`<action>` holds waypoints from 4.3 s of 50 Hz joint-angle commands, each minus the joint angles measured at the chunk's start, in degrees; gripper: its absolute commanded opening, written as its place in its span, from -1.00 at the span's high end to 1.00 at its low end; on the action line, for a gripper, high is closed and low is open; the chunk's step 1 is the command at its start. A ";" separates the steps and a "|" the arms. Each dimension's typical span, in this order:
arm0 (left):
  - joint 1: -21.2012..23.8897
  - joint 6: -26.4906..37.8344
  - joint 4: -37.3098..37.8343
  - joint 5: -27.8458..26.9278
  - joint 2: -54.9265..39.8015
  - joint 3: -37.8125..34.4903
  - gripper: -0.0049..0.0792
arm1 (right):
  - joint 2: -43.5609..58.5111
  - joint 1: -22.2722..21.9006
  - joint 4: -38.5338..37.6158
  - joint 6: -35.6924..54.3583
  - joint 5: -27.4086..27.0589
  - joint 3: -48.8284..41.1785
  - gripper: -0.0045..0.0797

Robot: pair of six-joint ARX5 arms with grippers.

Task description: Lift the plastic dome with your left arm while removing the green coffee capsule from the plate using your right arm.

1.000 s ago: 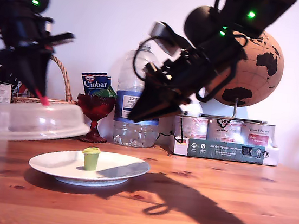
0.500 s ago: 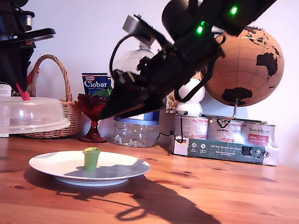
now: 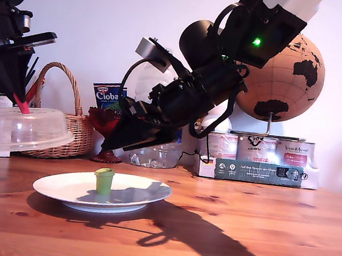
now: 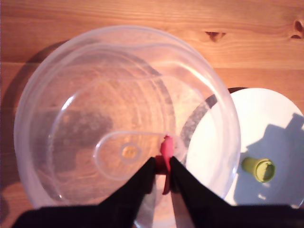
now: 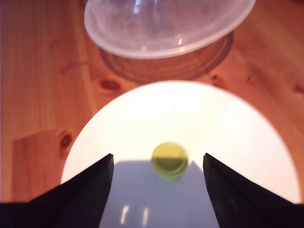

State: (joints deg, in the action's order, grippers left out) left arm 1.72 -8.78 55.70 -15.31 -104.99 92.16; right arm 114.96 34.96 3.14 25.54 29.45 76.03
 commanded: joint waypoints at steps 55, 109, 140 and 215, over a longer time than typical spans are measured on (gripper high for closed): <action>-0.09 0.22 -0.20 -0.74 1.18 0.96 0.94 | 11.17 1.03 -11.63 -5.29 0.04 -0.15 -0.40; -0.04 0.22 -0.07 -0.96 1.18 0.96 0.94 | 11.52 1.40 -13.62 -10.78 0.70 -0.15 0.32; -0.04 0.22 -0.24 -0.98 1.18 0.96 0.94 | 8.39 -0.24 -10.99 -12.33 1.70 -0.15 0.39; 0.63 0.15 -1.53 -2.34 1.18 0.96 0.94 | -0.07 -5.35 4.96 -3.80 1.33 -0.17 0.03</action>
State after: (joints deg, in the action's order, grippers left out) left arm 1.89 -8.80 55.05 -17.02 -104.99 92.16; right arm 114.61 29.43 6.70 19.42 30.83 76.07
